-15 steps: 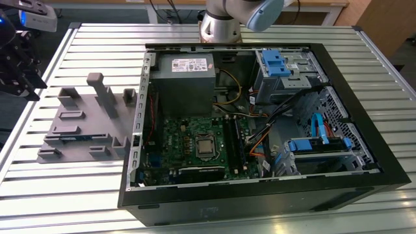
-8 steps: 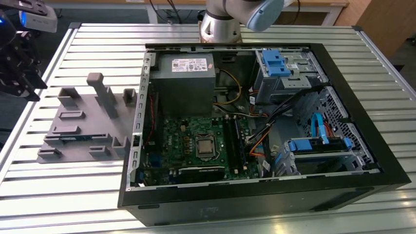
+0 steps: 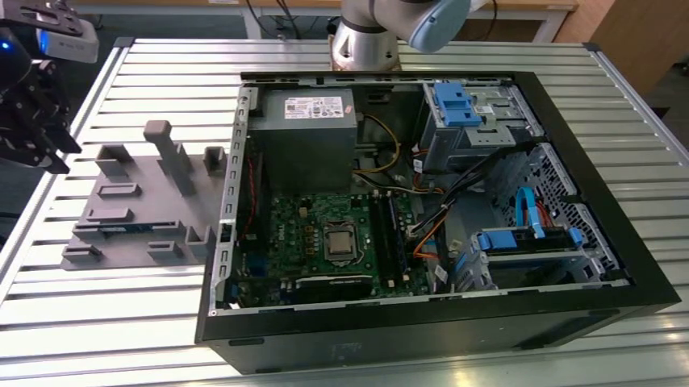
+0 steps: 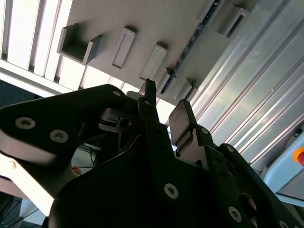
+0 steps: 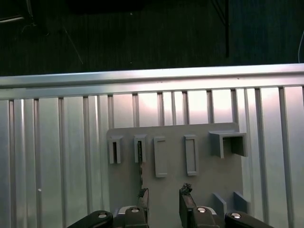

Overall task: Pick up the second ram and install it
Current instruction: 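Pick up the second ram and move it above second insertion slot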

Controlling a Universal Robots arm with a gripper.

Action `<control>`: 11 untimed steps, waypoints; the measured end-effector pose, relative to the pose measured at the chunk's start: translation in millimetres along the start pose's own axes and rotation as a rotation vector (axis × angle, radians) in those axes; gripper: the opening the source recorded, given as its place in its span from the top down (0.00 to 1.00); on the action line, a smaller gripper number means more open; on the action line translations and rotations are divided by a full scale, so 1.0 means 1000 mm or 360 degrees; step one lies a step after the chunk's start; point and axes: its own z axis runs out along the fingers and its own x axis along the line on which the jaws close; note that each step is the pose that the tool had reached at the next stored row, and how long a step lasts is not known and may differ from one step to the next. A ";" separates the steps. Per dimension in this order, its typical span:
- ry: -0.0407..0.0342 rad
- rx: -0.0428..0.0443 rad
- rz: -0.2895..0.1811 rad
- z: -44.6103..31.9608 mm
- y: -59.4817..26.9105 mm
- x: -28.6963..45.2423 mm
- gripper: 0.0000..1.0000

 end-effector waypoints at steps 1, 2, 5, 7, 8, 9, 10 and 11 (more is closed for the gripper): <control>0.0000 0.0000 0.0000 0.0014 -0.0001 0.0003 0.61; 0.0000 0.0000 0.0000 0.0028 -0.0001 0.0007 0.61; 0.0000 0.0000 0.0000 0.0075 -0.0003 0.0017 0.61; 0.0000 0.0000 0.0000 0.0104 -0.0004 0.0026 0.61; 0.0000 0.0000 0.0000 0.0119 -0.0005 0.0031 0.61; 0.0000 0.0000 0.0000 0.0133 -0.0005 0.0035 0.61; 0.0000 0.0000 0.0000 0.0146 -0.0005 0.0037 0.61; 0.0000 0.0000 0.0000 0.0159 -0.0006 0.0040 0.61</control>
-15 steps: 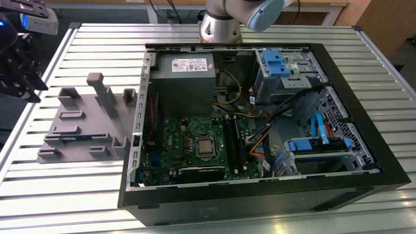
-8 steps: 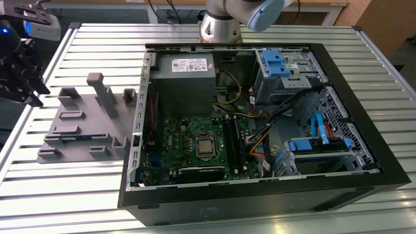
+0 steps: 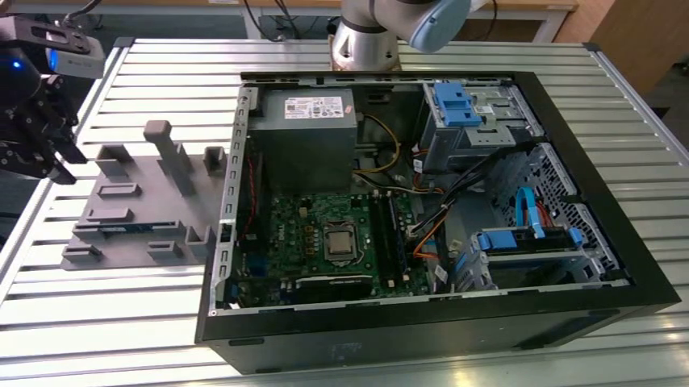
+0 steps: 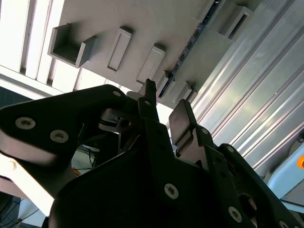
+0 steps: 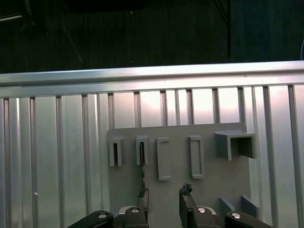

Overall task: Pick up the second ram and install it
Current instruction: 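Pick up the second ram and move it above second insertion slot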

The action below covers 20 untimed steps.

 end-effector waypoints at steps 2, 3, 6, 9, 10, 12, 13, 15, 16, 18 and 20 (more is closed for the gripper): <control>0.0000 0.0000 0.0000 0.0026 -0.0001 0.0006 0.61; 0.0000 0.0000 0.0000 0.0040 -0.0002 0.0009 0.61; 0.0000 0.0000 0.0000 0.0078 -0.0003 0.0016 0.61; 0.0000 0.0000 0.0000 0.0097 -0.0004 0.0020 0.61; 0.0000 0.0000 0.0000 0.0097 -0.0004 0.0020 0.61; 0.0000 0.0000 0.0000 0.0098 -0.0004 0.0020 0.61; 0.0000 0.0000 0.0000 0.0100 -0.0004 0.0020 0.61; 0.0000 0.0001 0.0000 0.0105 -0.0004 0.0020 0.61; -0.0001 0.0002 0.0000 0.0111 -0.0005 0.0021 0.61; 0.0000 0.0002 0.0000 0.0125 -0.0005 0.0021 0.61; 0.0000 0.0003 0.0000 0.0146 -0.0005 0.0022 0.61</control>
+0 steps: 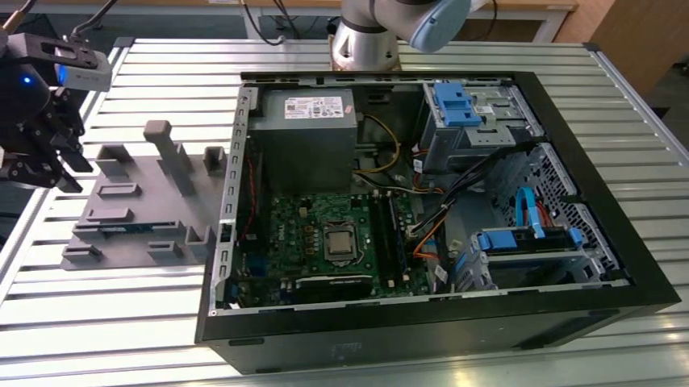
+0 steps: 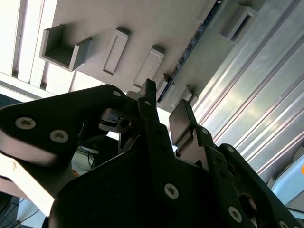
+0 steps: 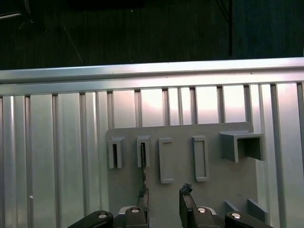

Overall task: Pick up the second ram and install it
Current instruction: 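Pick up the second ram and move it above second insertion slot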

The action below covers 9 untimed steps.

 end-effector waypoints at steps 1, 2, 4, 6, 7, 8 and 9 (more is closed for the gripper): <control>0.0000 0.0000 0.0000 0.0011 0.0000 0.0002 0.61; 0.0000 0.0000 0.0000 0.0022 -0.0001 0.0007 0.61; 0.0000 0.0000 0.0000 0.0041 -0.0001 0.0017 0.61; 0.0000 0.0002 0.0000 0.0060 -0.0002 0.0020 0.61; 0.0000 0.0002 0.0000 0.0071 -0.0002 0.0021 0.61; 0.0000 0.0002 0.0000 0.0082 -0.0003 0.0022 0.61; 0.0000 0.0002 0.0000 0.0093 -0.0003 0.0023 0.61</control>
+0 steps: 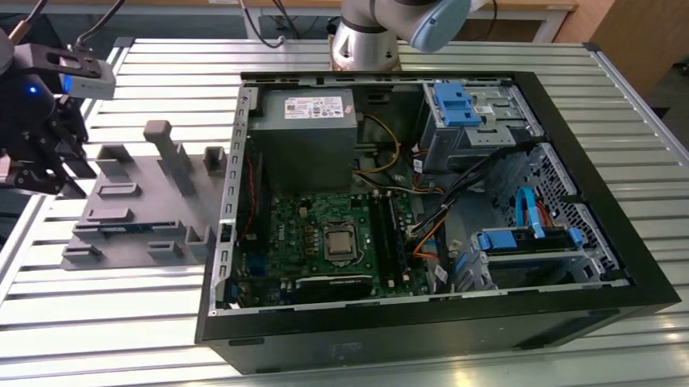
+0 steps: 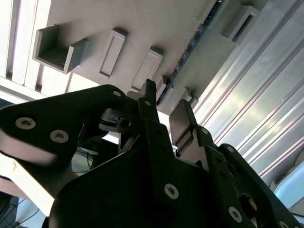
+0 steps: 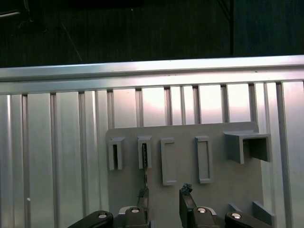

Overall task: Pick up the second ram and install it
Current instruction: 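Pick up the second ram and move it above second insertion slot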

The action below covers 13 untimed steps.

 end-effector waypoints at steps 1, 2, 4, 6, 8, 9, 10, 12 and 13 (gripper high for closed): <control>0.0000 0.0000 0.0000 0.0012 0.0000 0.0001 0.61; 0.0000 0.0000 0.0000 0.0024 0.0000 0.0002 0.61; 0.0000 0.0001 0.0000 0.0051 -0.0001 0.0003 0.61; 0.0000 0.0003 0.0000 0.0076 -0.0002 0.0005 0.61; 0.0000 0.0004 -0.0003 0.0101 -0.0002 0.0007 0.61; 0.0000 0.0006 -0.0006 0.0113 -0.0003 0.0008 0.61; 0.0000 0.0008 -0.0009 0.0120 -0.0003 0.0010 0.61; 0.0000 0.0014 -0.0011 0.0138 -0.0004 0.0012 0.61; 0.0000 0.0015 -0.0012 0.0148 -0.0004 0.0012 0.61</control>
